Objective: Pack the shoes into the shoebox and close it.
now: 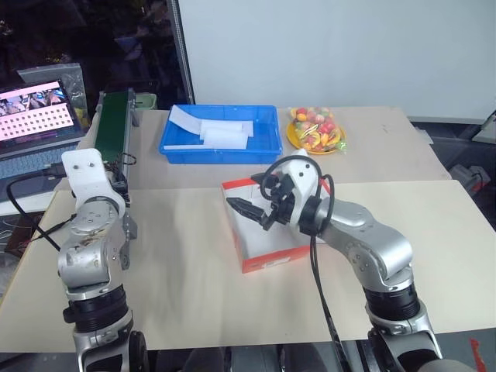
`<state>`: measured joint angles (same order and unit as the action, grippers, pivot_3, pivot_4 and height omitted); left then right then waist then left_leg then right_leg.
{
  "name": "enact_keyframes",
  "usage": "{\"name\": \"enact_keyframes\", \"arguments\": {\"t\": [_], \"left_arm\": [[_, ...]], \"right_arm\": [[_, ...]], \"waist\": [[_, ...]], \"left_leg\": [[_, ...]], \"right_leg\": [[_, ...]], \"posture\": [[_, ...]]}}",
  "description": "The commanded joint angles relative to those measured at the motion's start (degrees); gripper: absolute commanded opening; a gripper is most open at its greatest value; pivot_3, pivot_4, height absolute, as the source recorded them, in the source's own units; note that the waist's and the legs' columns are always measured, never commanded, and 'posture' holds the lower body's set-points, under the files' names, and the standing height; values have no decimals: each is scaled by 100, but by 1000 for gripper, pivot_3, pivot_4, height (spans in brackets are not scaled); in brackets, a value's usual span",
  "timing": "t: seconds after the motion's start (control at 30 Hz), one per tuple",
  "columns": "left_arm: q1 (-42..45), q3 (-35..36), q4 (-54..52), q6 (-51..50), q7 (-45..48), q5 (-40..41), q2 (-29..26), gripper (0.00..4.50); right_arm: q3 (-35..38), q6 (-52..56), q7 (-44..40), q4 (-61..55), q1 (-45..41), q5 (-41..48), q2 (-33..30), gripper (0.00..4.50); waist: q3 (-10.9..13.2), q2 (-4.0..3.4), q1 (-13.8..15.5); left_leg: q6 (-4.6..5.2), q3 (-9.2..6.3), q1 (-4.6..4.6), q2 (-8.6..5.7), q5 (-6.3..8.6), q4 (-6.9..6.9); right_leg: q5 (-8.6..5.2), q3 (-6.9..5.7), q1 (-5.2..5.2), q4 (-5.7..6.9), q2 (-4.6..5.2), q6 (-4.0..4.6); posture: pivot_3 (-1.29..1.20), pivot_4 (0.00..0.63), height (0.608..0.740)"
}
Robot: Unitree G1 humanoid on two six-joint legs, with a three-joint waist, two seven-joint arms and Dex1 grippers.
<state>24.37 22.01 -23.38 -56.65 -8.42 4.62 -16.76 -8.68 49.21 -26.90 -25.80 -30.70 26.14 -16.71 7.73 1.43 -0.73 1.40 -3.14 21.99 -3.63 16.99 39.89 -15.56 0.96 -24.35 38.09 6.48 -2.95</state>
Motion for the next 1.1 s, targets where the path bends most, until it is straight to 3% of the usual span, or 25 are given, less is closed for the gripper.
{"name": "enact_keyframes", "arguments": {"t": [0.03,0.5,0.6,0.73,0.83,0.97,1.1], "left_arm": [[19,206,-45,-33,-8,26,36,2891],[38,962,69,-1216,-155,133,367,2891],[87,1029,56,-1098,-101,182,370,2211],[118,1032,86,-1111,-94,170,347,803],[133,1035,113,-1121,-93,155,341,81],[165,970,106,-1000,-70,164,355,1],[180,261,-186,-53,94,-126,-54,1]], "right_arm": [[184,-1,12,-145,-107,134,2,4500],[436,22,-21,-120,-164,224,-118,4500],[449,7,-13,-104,-165,224,-137,4500],[472,-12,14,-91,-176,236,-146,4500],[478,-11,28,-85,-180,240,-154,4500],[494,-1,50,-66,-190,249,-143,4500],[544,4,111,-18,-205,267,-87,4500]], "waist": [[0,0,0],[0,1,-1],[0,1,12],[0,1,8],[1,1,4],[1,1,7],[6,10,7]], "left_leg": [[0,0,-1,0,0,0],[0,0,-2,-1,0,0],[0,-1,-2,-1,0,-1],[0,-1,-2,0,0,0],[0,-1,-2,0,0,0],[0,-2,0,0,0,-1],[-1,-2,6,0,0,0]], "right_leg": [[0,0,0,0,0,0],[0,0,2,1,0,0],[0,-3,2,0,1,0],[0,-2,3,-1,0,1],[0,-2,2,0,-1,1],[0,-2,2,-2,0,1],[1,-3,-2,-2,0,1]], "posture": [[0,150,724],[0,150,724],[0,150,724],[0,150,724],[0,150,724],[0,150,724],[0,150,724]]}}
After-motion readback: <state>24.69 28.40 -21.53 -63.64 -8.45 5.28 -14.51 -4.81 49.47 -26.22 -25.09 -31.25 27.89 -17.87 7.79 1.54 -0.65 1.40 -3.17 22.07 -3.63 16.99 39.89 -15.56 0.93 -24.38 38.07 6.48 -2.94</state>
